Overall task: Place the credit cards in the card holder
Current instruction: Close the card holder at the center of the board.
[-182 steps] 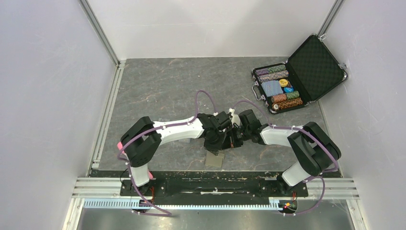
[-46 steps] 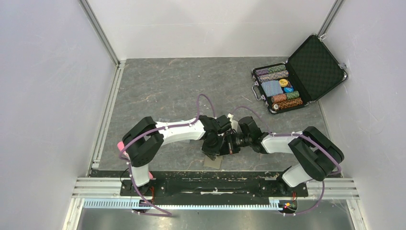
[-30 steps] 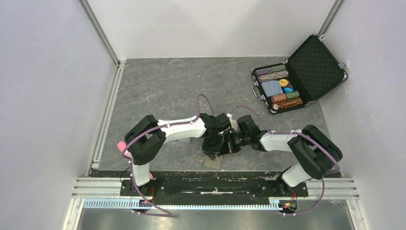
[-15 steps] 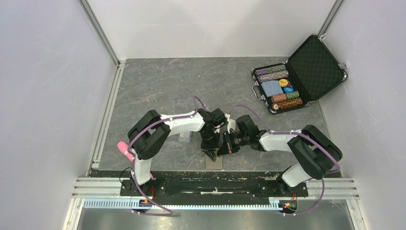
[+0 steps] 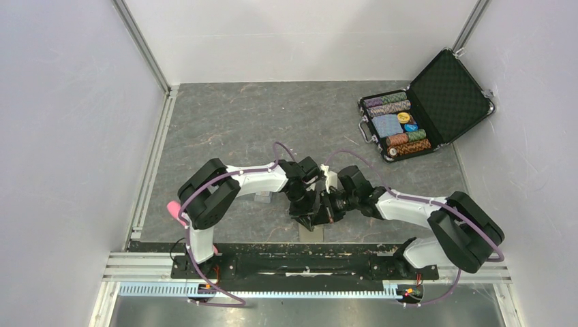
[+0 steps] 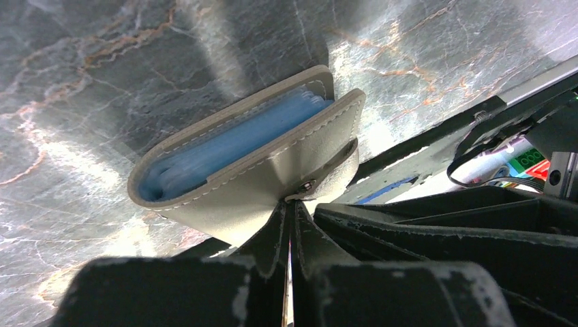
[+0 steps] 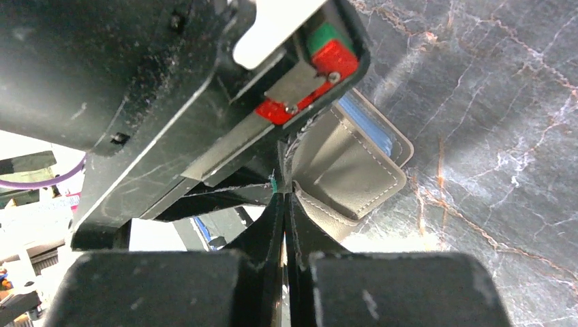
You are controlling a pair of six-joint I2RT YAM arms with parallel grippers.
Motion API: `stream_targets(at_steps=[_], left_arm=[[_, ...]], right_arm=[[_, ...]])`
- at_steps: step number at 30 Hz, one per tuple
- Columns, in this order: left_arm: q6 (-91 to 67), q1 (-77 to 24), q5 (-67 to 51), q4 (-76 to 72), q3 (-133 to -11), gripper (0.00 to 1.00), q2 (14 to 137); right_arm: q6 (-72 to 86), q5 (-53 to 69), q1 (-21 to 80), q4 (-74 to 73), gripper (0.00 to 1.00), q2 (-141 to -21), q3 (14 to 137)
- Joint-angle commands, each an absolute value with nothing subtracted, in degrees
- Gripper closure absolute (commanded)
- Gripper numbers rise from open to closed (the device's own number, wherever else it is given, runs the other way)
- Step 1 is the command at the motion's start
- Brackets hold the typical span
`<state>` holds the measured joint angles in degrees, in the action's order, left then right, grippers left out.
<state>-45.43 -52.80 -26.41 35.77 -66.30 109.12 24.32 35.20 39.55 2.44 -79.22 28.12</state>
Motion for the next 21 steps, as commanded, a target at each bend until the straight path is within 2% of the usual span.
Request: stream_targets(at_steps=[1, 13, 21], left_arm=[[-46.21, -53.7, -16.26, 28.91, -63.61, 0.98, 113.16], [-45.55, -53.53, -16.19, 29.62, -64.63, 0.98, 114.28], [-47.63, -51.98, -19.11, 26.12, -64.46, 0.98, 114.84]], right_arm=[[23.07, 36.31, 39.81, 2.62, 1.0, -77.68, 27.25], [19.94, 31.11, 39.86, 0.13, 1.0, -82.97, 26.91], [15.92, 22.59, 40.21, -8.55, 1.0, -86.02, 26.53]])
